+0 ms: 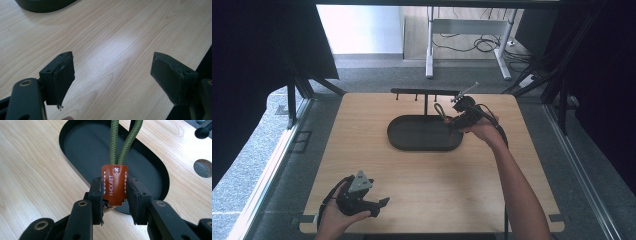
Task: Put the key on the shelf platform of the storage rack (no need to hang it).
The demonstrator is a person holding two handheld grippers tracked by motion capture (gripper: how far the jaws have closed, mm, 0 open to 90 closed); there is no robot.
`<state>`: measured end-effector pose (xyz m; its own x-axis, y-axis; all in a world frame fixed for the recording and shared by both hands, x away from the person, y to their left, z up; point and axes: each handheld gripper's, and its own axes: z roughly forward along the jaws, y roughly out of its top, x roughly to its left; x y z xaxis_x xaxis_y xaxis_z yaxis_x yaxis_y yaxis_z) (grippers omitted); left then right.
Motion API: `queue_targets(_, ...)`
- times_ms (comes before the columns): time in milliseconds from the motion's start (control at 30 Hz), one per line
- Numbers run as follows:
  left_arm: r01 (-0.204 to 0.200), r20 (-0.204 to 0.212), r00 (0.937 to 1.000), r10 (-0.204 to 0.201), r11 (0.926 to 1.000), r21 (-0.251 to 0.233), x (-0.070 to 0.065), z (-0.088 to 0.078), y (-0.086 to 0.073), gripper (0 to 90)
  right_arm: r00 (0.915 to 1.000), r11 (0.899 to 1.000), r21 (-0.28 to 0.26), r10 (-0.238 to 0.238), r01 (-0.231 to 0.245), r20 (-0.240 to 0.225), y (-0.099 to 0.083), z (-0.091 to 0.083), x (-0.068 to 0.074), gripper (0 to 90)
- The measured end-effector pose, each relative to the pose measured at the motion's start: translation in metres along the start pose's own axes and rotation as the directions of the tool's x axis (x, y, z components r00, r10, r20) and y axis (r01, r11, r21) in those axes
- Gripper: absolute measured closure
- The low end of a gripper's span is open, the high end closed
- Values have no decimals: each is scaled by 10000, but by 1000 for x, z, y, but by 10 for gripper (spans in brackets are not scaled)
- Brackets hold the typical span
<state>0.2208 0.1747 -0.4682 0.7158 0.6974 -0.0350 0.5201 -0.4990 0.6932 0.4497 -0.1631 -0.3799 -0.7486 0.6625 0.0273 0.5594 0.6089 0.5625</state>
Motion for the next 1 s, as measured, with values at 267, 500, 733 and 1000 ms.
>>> queue_targets(267, 89, -18, 10000, -89, 9999, -81, 1, -1, -1, 198, 9999, 10000, 72, 68, -68, 86, 7, 6, -3, 674)
queue_targets(500, 90, -2, 10000, -90, 9999, -92, 1, -2, -1, 198, 9995, 9998, 112, 167, -170, 282, 12, 14, -8, 674)
queue_targets(733, 85, -3, 10000, -85, 9999, -64, 1, -1, -1, 198, 9987, 9995, 32, 312, -313, 410, 10, 22, -13, 674)
queue_targets(1000, 57, 19, 10000, -56, 10000, -26, 1, 0, -1, 198, 9971, 9984, 69, 554, -559, 526, 5, 34, -20, 673)
